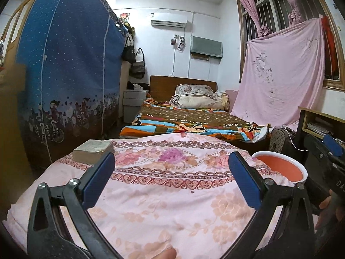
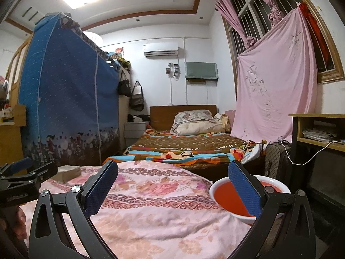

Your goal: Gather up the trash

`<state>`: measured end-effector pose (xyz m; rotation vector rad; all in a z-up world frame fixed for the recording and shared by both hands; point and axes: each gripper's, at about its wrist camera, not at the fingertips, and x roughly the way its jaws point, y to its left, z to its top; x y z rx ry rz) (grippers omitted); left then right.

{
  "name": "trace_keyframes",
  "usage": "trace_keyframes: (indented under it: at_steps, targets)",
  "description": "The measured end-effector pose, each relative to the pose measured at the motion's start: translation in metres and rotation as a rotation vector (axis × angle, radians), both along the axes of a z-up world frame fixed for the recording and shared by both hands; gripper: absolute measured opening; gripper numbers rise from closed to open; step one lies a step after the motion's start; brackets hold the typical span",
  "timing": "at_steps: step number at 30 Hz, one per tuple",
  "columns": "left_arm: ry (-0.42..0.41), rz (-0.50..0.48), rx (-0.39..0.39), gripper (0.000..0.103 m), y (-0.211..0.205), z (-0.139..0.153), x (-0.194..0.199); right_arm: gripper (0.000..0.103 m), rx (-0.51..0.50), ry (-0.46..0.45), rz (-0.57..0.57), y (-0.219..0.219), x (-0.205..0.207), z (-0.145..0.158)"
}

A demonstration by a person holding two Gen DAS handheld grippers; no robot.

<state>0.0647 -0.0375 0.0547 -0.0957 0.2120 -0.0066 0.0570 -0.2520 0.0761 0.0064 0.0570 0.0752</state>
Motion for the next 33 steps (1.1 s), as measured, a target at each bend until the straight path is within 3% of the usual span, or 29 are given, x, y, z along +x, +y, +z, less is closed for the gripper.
trace_keyframes:
  at_steps: [33]
  targets:
    - [0.018, 0.049, 0.024, 0.092, 0.014, -0.043, -0.017, 0.103, -0.046, 0.048, -0.006, 0.02, -0.014, -0.054]
